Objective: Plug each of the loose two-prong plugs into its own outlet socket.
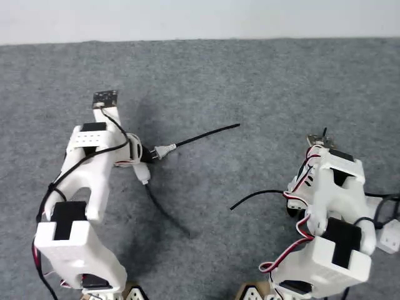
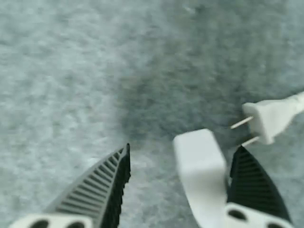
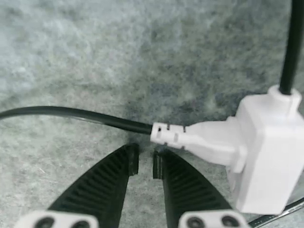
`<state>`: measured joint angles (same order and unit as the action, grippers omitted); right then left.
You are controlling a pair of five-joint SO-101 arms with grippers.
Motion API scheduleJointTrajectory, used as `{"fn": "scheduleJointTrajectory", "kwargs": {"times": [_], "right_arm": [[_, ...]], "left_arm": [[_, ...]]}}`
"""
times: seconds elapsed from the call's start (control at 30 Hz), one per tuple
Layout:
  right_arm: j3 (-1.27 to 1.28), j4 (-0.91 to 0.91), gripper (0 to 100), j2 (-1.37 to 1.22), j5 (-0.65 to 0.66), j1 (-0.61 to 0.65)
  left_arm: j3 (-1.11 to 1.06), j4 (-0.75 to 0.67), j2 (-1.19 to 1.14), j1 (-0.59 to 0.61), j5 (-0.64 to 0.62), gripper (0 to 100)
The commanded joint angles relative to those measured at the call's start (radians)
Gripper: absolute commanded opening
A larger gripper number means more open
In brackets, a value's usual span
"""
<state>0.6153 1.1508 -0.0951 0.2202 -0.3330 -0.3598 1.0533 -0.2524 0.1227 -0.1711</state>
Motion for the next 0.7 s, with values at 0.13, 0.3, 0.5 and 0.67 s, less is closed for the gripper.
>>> {"fn": "scheduleJointTrajectory", "kwargs": {"times": [0.13,0.3,0.5,0.67], "right_arm": [[-0.037,-0.019,7.2,-0.012,0.008,0.024],[-0.037,-0.019,7.2,-0.012,0.008,0.024],[-0.037,-0.019,7.2,-0.012,0.008,0.024],[-0.037,-0.019,7.2,-0.012,0.009,0.024]], "left_arm": [[0.007,0.025,0.017,0.129,0.097,32],[0.008,0.101,0.018,0.158,0.121,32],[0.008,0.146,0.025,0.141,0.115,28],[0.005,0.141,0.121,0.114,0.114,23]]}}
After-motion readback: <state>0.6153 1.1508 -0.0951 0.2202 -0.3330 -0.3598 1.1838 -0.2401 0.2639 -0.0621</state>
